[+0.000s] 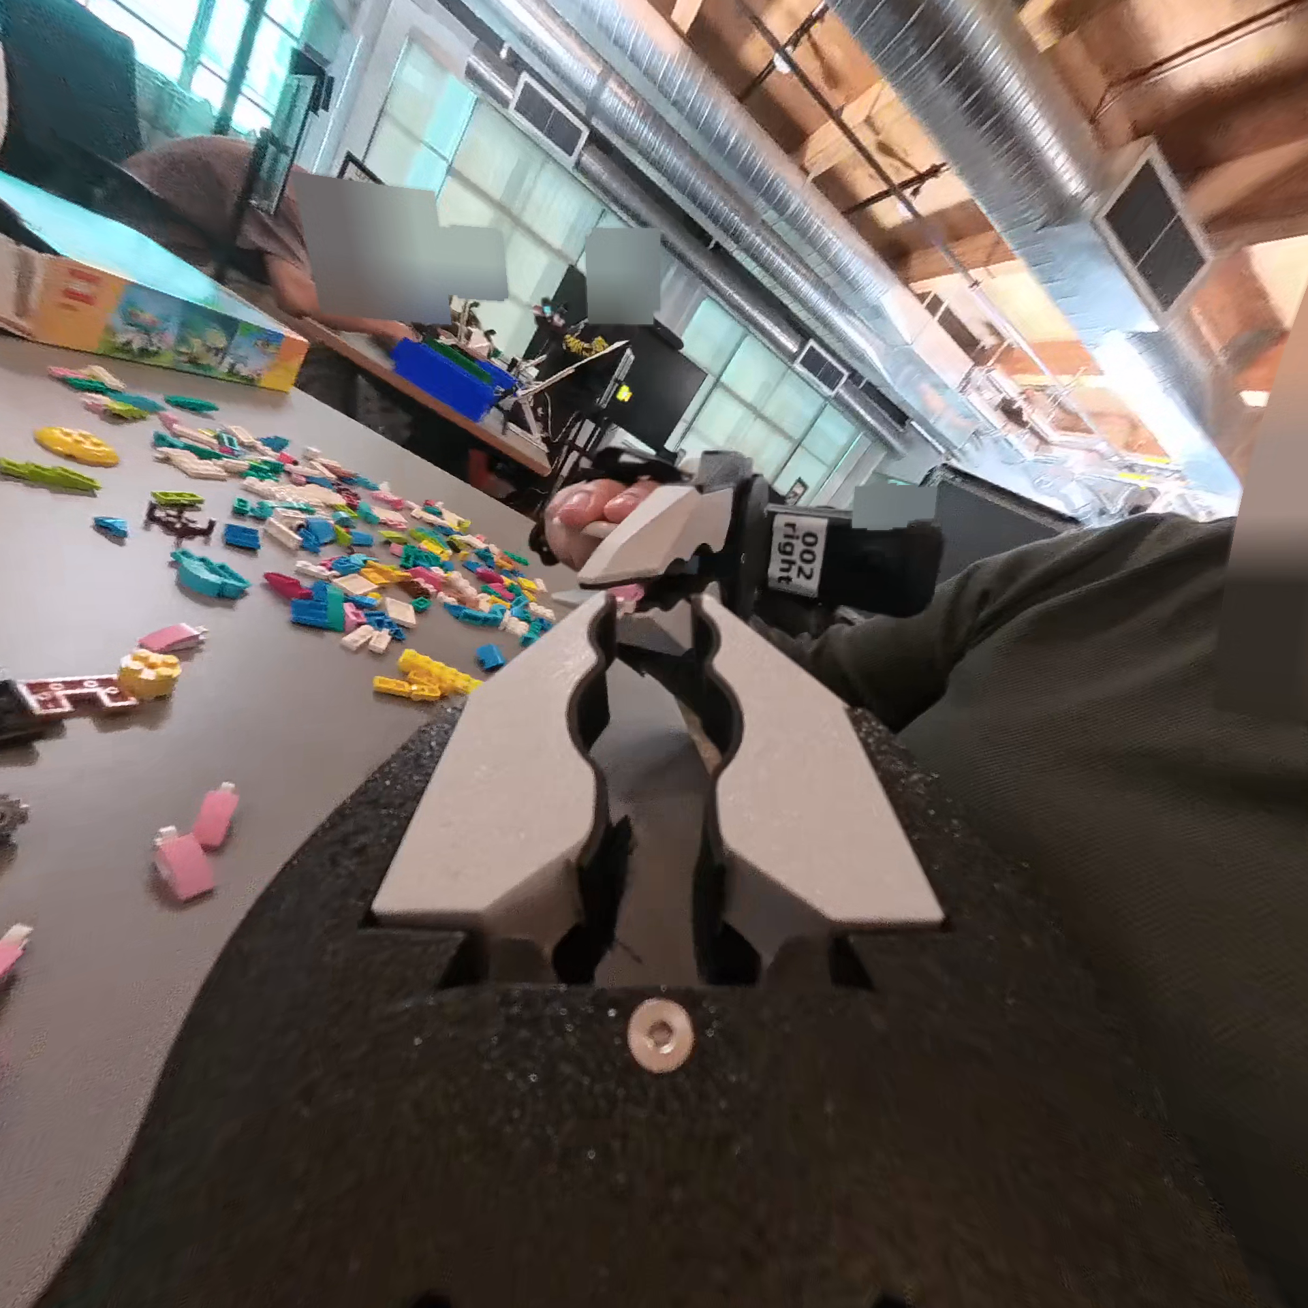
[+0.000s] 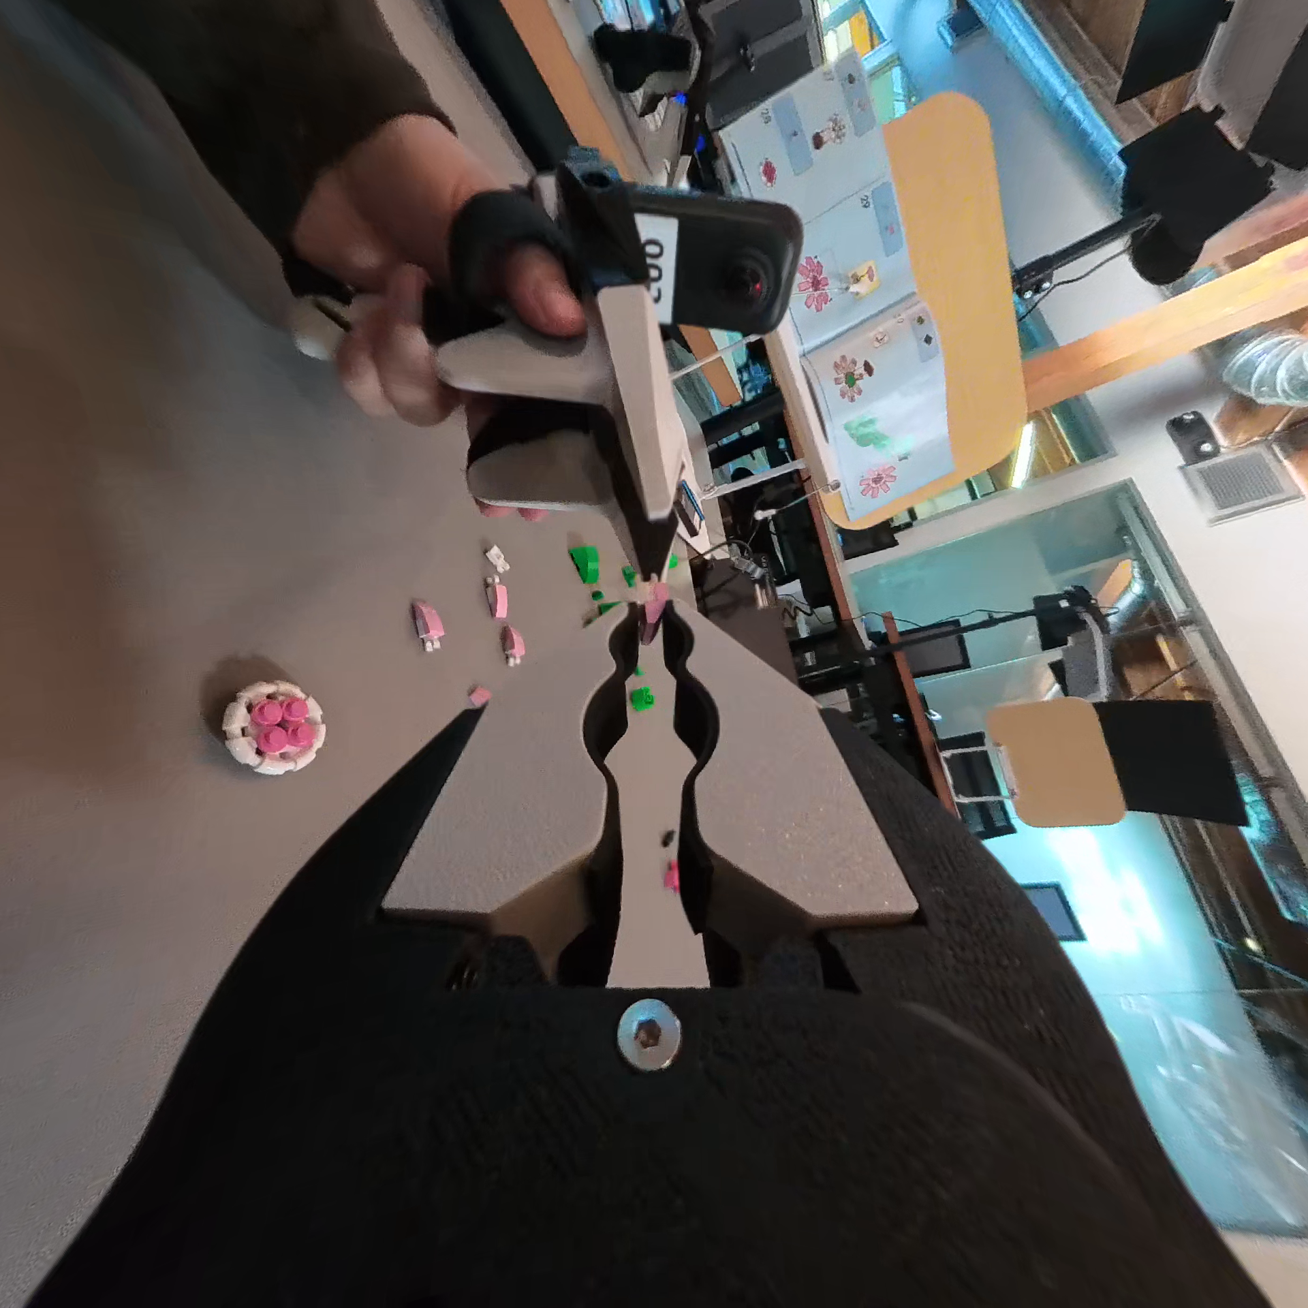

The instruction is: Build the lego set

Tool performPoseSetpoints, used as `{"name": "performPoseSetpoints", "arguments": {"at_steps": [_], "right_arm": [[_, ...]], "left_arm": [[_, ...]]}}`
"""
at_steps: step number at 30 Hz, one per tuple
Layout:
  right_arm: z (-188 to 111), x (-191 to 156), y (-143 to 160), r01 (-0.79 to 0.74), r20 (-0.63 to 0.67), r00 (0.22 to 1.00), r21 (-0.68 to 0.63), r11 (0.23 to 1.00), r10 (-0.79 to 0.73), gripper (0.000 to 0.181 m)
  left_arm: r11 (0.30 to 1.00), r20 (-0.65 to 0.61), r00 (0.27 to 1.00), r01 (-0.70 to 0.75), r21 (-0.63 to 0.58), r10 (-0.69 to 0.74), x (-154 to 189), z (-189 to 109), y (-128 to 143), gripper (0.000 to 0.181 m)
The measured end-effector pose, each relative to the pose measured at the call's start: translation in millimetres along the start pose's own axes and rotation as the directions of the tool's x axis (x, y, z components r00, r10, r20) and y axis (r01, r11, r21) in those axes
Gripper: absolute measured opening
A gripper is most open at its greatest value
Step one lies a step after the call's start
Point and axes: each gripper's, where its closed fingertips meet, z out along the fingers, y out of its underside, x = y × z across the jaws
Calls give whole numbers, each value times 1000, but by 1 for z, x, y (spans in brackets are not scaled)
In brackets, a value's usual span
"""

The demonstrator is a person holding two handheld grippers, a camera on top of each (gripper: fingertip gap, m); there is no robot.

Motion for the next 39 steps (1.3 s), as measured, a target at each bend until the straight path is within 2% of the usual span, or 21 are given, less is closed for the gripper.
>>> {"name": "performPoseSetpoints", "arguments": {"at_steps": [4, 10, 14, 19, 23, 27, 32, 35, 39], "right_arm": [[0, 0, -5, 31, -12, 999, 12, 999, -30, 5], [2, -3, -7, 25, -1, 1000, 21, 999, -25, 5], [3, -5, -7, 26, 7, 1000, 18, 999, -27, 5], [4, -1, -5, 6, -34, 999, 15, 1000, -6, 6], [5, 6, -7, 14, -92, 996, 23, 1000, -12, 7], [4, 9, -9, 26, -117, 993, 33, 999, -21, 14], [1, 5, -14, -7, -76, 997, 86, 996, 13, 9], [1, 4, -15, 10, -65, 998, 69, 998, -5, 9], [1, 3, -15, -55, -25, 998, 63, 997, 56, 6]], "left_arm": [[996, 69, 993, -92, -21, 93, -6, -2, 0, 0], [997, 63, 996, -63, -38, 65, -7, 0, 4, 12], [997, 59, 996, -58, -55, 61, -8, -1, 7, 8], [986, 98, 984, -138, -88, 146, -8, -1, 5, 0], [1000, 64, 998, -16, -16, 17, -7, -2, -1, 0], [999, 37, 998, 48, -2, -48, -7, -3, -2, 0], [995, 0, 995, 101, -5, -101, -4, -3, -1, 0], [989, -14, 989, 145, -2, -145, -5, -4, -1, 0], [980, -49, 979, 199, 10, -199, -6, -5, 0, 0]]}}
